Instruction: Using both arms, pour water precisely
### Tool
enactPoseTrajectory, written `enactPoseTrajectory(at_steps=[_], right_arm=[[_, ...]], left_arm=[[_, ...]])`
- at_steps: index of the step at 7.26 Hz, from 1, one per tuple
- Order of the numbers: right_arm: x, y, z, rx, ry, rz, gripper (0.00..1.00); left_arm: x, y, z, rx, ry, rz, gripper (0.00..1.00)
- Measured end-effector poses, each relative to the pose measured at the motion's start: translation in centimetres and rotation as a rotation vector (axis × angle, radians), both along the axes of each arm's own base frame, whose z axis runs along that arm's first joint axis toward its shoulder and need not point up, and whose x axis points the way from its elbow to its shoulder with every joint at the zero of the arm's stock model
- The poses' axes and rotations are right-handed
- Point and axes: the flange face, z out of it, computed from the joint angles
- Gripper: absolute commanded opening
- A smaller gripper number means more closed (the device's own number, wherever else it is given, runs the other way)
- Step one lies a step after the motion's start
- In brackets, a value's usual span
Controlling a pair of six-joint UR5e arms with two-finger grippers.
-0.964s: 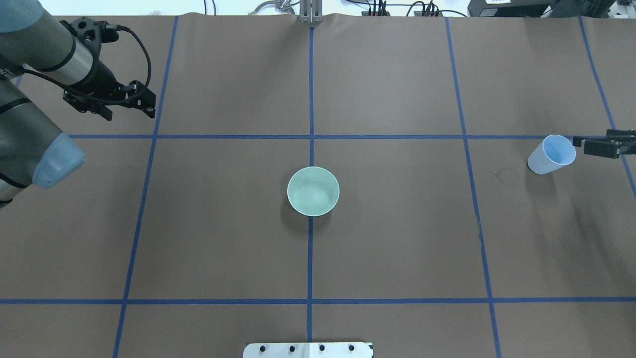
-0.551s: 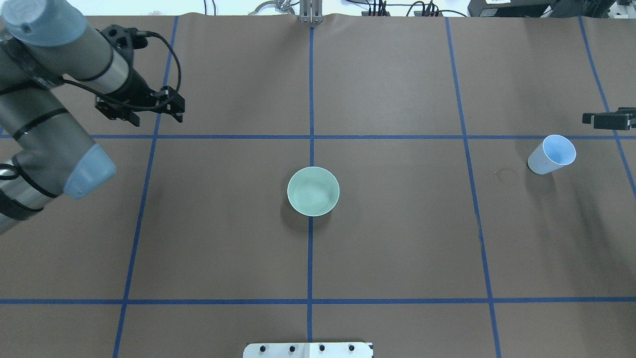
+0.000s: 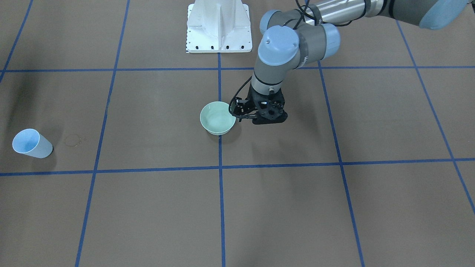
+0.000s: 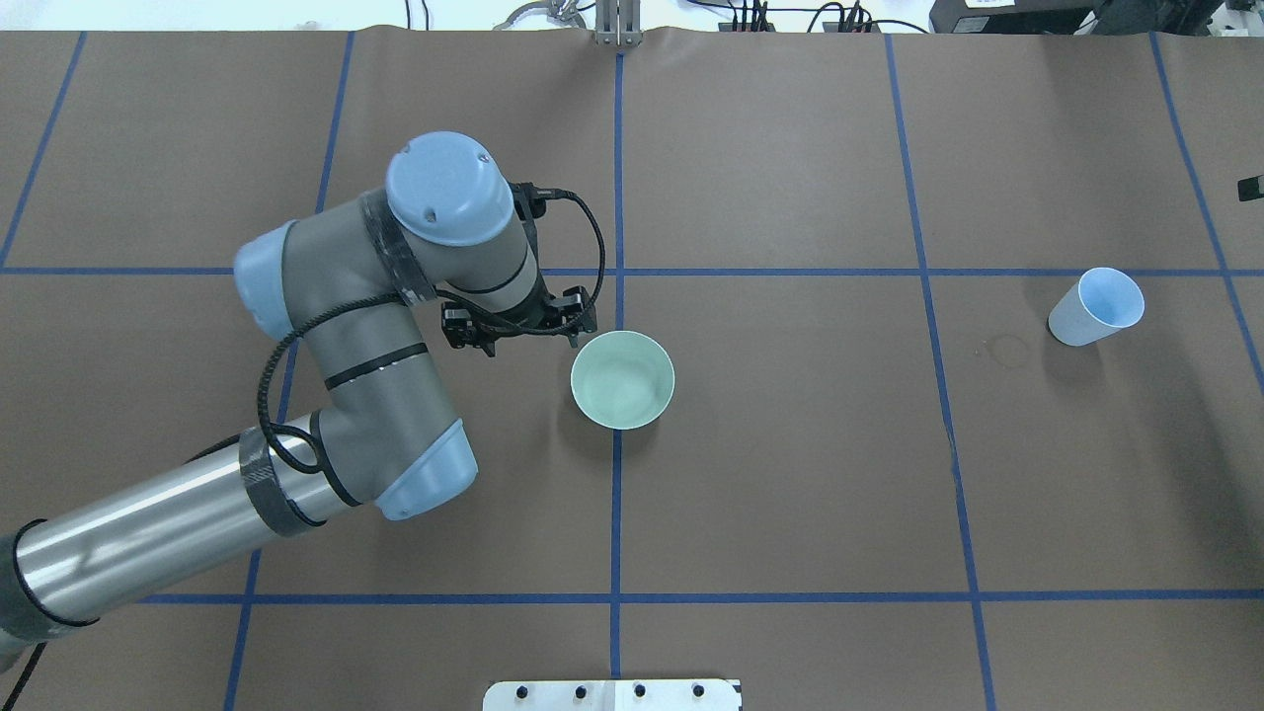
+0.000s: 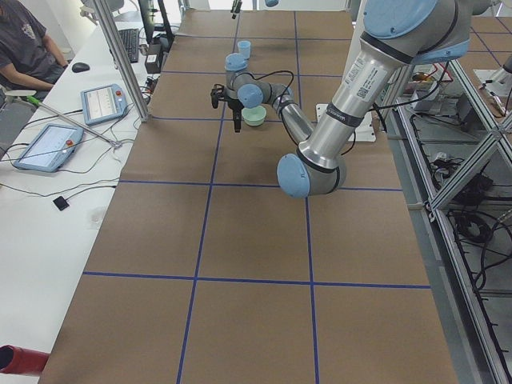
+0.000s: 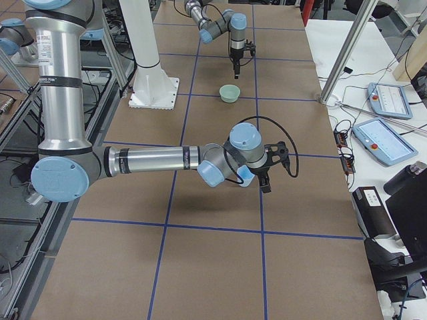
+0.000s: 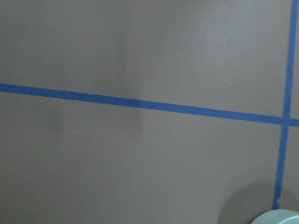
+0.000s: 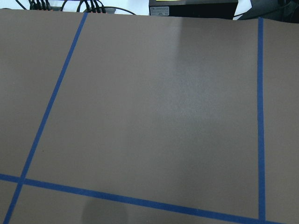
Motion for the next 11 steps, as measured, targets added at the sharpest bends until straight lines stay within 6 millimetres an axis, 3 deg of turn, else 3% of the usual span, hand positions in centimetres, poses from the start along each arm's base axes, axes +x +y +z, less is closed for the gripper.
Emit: enactPoseTrajectory(at_steps=[2, 4, 5, 9, 10, 11], right_arm=[[0.3, 0.1, 0.2, -0.020, -0.007, -0.013, 1.00], [0.3, 0.1, 0.2, -0.022, -0.008, -0.014, 1.00], [0.3, 0.1, 0.2, -0.023, -0.008, -0.014, 1.00], [0.4, 0.3, 0.6, -0.030, -0.006, -0.013, 1.00], [0.4, 0.3, 0.6, -0.030, -0.005, -0.013, 1.00], [0.4, 0.3, 0.6, -0.030, -0.005, -0.012, 1.00]], left_arm=[[2.8, 1.6, 0.3, -0.004, -0.015, 0.032, 0.81], [3.6, 1.8, 0.1, -0.007, -0.017, 0.039, 0.59], [3.9, 1.9, 0.1, -0.008, -0.019, 0.042, 0.54], [4.5, 2.3, 0.0, -0.008, -0.013, 0.051, 0.54], [4.8, 2.5, 0.0, -0.007, -0.009, 0.055, 0.48], [5.0, 2.6, 0.0, -0.004, -0.004, 0.058, 0.31]])
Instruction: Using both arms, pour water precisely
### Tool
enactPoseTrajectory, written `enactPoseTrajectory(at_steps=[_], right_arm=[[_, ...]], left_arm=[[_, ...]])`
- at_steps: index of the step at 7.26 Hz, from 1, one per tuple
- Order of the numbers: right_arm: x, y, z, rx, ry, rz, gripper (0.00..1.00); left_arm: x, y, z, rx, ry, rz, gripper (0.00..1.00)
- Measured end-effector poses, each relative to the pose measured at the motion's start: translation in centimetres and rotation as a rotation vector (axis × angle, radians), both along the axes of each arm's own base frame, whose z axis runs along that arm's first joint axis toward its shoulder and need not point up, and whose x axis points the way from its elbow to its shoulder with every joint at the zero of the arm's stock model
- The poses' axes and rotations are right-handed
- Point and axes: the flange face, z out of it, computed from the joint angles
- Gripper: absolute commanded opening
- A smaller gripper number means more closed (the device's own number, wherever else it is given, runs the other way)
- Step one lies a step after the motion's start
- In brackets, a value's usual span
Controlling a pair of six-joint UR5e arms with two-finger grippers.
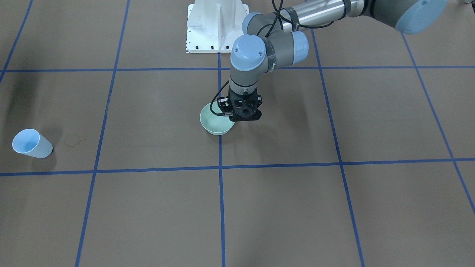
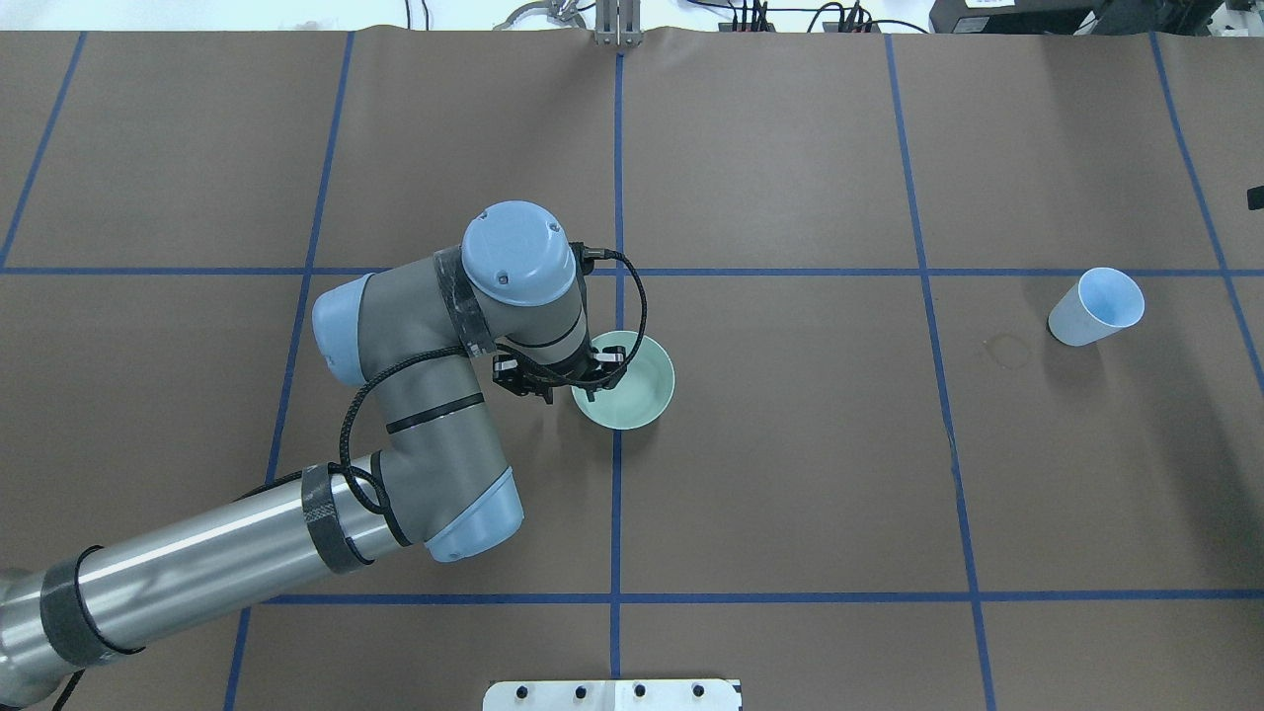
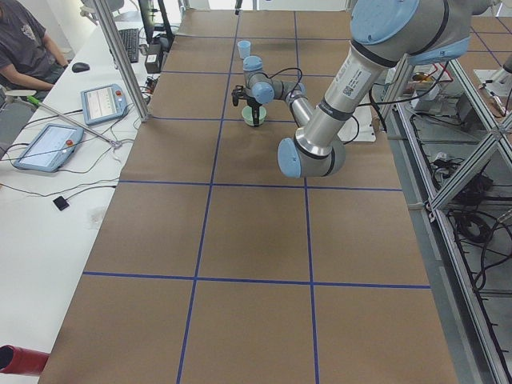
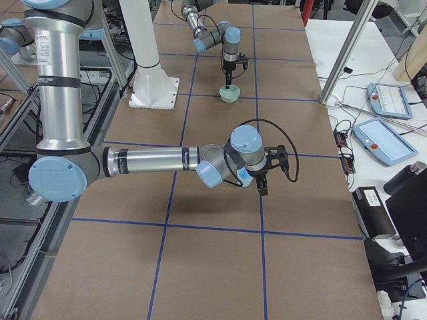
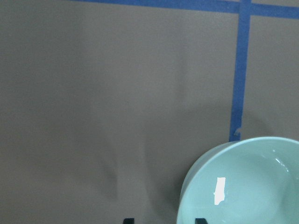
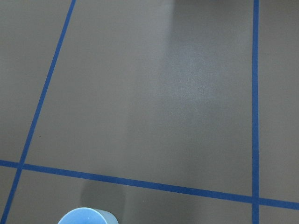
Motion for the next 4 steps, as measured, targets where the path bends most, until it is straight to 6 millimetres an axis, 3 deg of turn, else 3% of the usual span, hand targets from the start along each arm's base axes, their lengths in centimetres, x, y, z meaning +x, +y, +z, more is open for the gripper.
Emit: enactPoseTrajectory(at_steps=[1, 4], right_arm=[[0.00, 0.01, -0.06, 0.001, 0.000, 0.000, 1.00], [0.00, 0.01, -0.12, 0.002, 0.000, 0.000, 1.00]], left_arm=[[0.10, 0.02, -0.03, 0.002, 0.003, 0.001, 0.01], [-0.07, -0.07, -0.55, 0.006, 0.014, 0.000, 0.00]])
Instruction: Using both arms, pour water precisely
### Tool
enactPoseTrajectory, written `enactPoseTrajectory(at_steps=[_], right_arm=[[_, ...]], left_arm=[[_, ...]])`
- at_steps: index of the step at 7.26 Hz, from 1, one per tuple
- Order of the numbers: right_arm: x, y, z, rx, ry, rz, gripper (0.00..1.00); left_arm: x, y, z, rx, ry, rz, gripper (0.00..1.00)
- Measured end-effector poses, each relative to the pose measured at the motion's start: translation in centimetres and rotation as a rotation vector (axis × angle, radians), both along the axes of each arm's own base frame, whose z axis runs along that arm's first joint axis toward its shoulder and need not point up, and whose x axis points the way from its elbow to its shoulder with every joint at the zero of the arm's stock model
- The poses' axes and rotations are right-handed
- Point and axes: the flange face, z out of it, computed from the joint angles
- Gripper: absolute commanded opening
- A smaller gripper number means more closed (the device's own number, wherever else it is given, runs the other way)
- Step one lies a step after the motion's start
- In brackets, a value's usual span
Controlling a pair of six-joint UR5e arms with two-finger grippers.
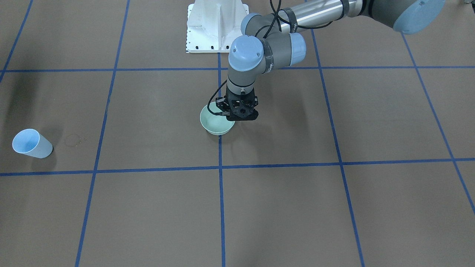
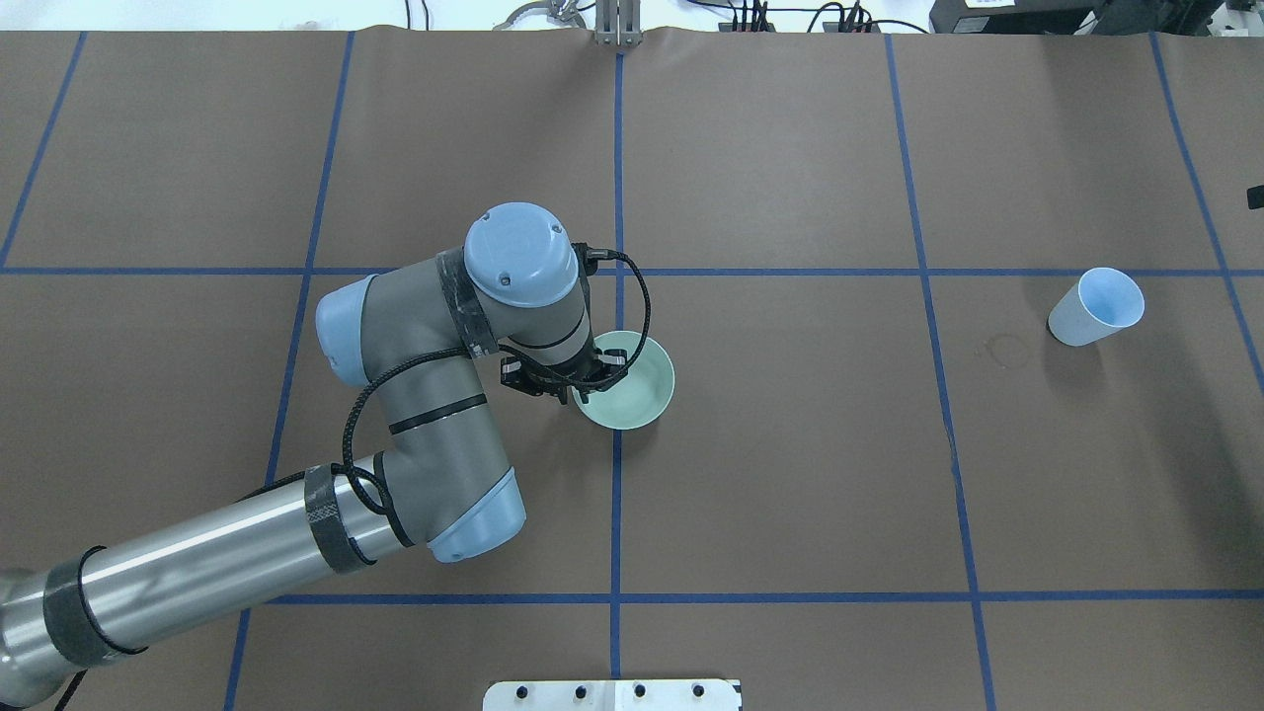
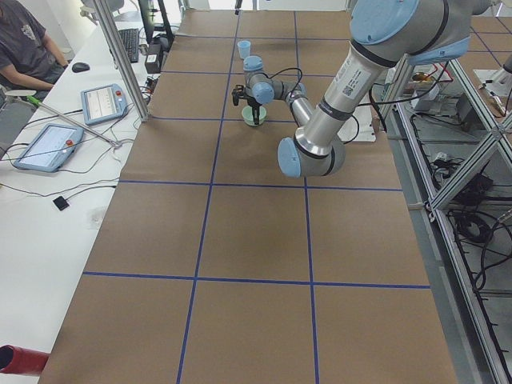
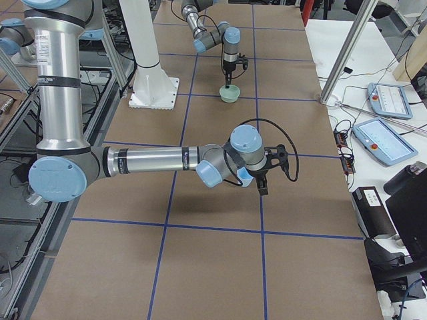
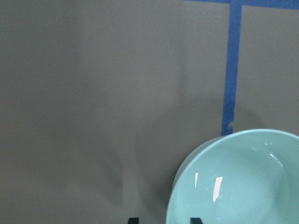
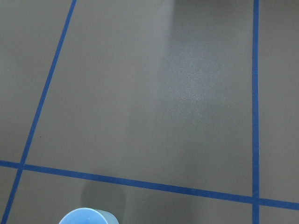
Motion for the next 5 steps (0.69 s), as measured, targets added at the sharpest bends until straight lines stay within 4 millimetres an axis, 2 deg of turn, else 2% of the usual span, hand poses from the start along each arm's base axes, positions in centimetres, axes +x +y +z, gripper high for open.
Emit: enactPoseTrajectory(at_steps=[1, 2, 3, 4, 5], right_arm=[[0.0, 0.0, 0.0, 0.000, 0.001, 0.001, 1.00], [0.0, 0.0, 0.0, 0.000, 0.003, 0.002, 1.00], [0.0, 0.0, 0.1, 0.001, 0.004, 0.003, 1.00], [0.1, 0.1, 0.1, 0.001, 0.005, 0.004, 1.00], [0.1, 0.1, 0.1, 0.002, 0.006, 0.005, 1.00]], left_arm=[[-1.0, -0.5, -0.8, 0.003, 0.016, -0.007, 0.00], [-3.1, -1.7, -1.5, -0.009, 0.040, -0.013, 0.00], [-6.4, -3.3, -1.2, -0.039, 0.072, -0.013, 0.00], [-10.1, -4.4, 0.3, -0.065, 0.096, -0.014, 0.00], [-14.0, -4.9, 3.3, -0.059, 0.099, -0.006, 0.00]])
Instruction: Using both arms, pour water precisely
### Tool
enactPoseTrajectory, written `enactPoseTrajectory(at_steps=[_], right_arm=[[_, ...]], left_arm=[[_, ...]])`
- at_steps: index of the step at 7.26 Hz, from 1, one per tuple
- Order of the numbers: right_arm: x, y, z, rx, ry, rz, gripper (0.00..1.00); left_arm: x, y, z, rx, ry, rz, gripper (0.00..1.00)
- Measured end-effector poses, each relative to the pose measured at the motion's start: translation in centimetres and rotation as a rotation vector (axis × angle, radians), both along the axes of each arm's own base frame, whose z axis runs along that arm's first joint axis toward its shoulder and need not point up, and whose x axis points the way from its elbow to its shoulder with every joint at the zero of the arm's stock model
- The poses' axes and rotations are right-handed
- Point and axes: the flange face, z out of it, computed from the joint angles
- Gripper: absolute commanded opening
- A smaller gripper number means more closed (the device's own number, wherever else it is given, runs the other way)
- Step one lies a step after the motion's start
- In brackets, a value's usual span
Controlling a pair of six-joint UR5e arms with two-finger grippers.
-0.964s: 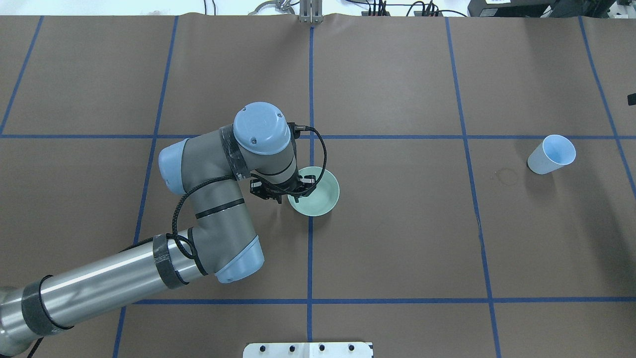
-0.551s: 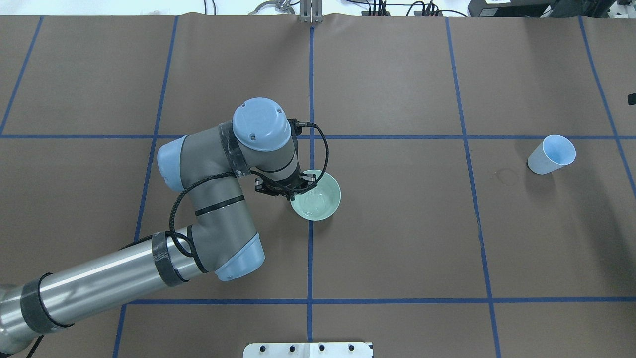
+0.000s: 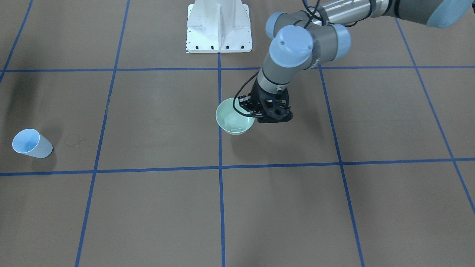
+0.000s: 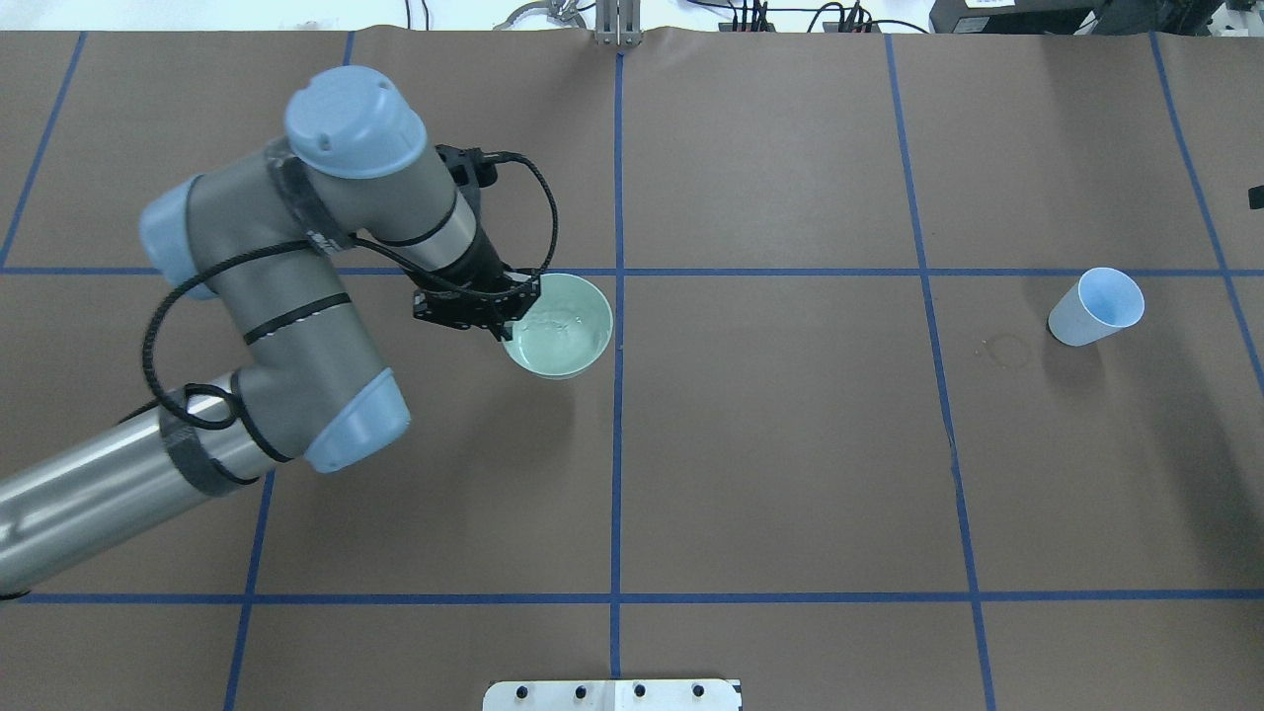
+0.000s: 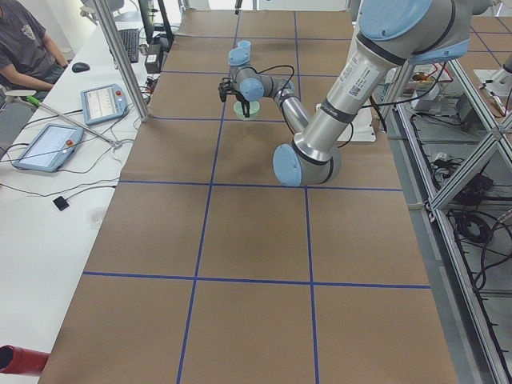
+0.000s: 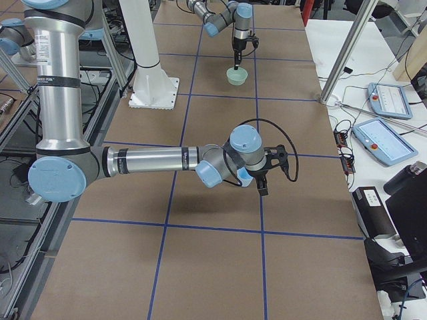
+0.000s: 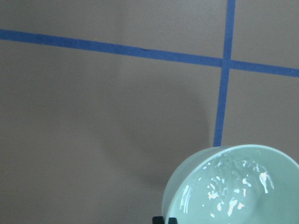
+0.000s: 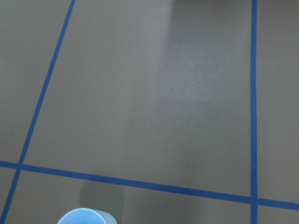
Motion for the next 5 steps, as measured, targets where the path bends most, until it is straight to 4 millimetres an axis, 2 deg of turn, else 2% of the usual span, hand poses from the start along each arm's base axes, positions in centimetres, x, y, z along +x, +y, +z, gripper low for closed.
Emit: enactPoseTrajectory(at_steps=[5], right_arm=[[0.0, 0.1, -0.2, 0.005, 0.002, 0.004, 1.00]], left_arm=[[-20.5, -1.5, 21.9, 0.161, -0.099, 0.175, 0.00]])
